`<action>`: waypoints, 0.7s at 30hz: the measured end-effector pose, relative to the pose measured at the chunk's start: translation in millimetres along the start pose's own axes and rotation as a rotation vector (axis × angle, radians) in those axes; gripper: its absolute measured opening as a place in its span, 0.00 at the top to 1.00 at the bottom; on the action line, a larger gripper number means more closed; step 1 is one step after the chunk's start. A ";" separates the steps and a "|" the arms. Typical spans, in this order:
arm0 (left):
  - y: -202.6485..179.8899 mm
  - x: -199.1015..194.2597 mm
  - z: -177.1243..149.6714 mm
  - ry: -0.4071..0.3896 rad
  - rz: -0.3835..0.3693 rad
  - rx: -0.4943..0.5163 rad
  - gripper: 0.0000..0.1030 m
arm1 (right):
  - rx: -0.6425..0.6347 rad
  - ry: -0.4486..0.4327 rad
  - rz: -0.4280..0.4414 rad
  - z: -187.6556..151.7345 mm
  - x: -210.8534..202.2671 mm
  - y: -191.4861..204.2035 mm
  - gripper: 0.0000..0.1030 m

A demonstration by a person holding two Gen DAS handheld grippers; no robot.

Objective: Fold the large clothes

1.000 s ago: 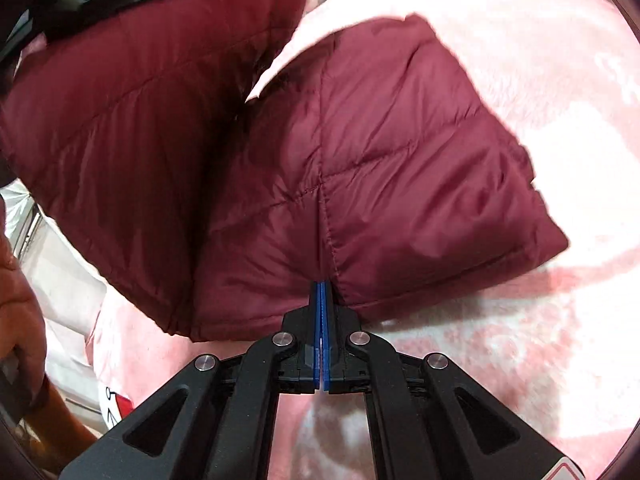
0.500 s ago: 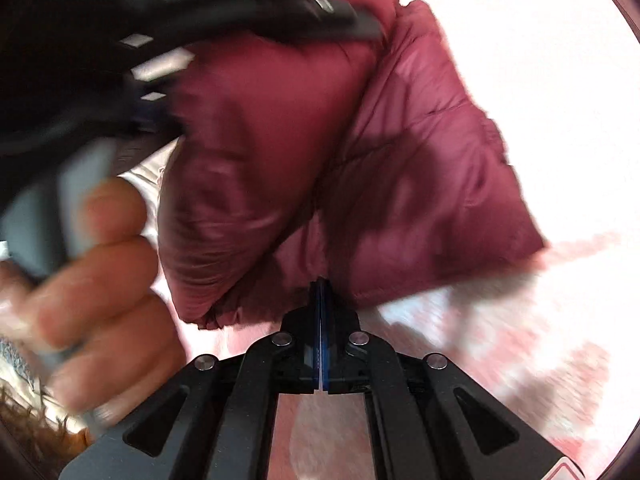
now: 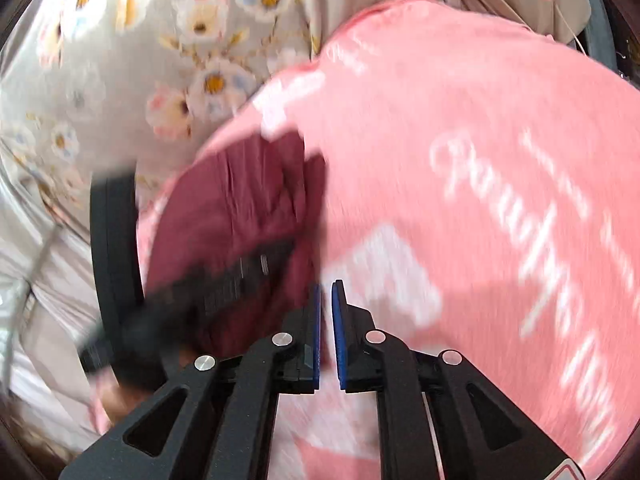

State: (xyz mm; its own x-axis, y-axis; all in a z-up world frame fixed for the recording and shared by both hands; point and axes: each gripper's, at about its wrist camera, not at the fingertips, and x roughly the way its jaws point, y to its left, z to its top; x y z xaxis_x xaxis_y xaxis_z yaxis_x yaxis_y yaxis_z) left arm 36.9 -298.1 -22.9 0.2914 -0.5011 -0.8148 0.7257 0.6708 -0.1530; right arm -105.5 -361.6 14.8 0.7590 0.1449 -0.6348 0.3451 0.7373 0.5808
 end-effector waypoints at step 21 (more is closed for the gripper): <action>138.7 -151.2 12.9 -0.299 0.104 -0.435 0.22 | 0.034 0.241 0.125 162.3 136.3 28.0 0.92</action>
State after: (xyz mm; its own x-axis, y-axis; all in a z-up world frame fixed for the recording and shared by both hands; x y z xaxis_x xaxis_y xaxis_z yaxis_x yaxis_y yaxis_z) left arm 101.5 -136.3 86.3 0.5592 -0.5110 -0.6528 0.3764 0.8581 -0.3493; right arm 97.2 -428.3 27.1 0.6453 0.3892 -0.6573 0.2785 0.6814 0.6768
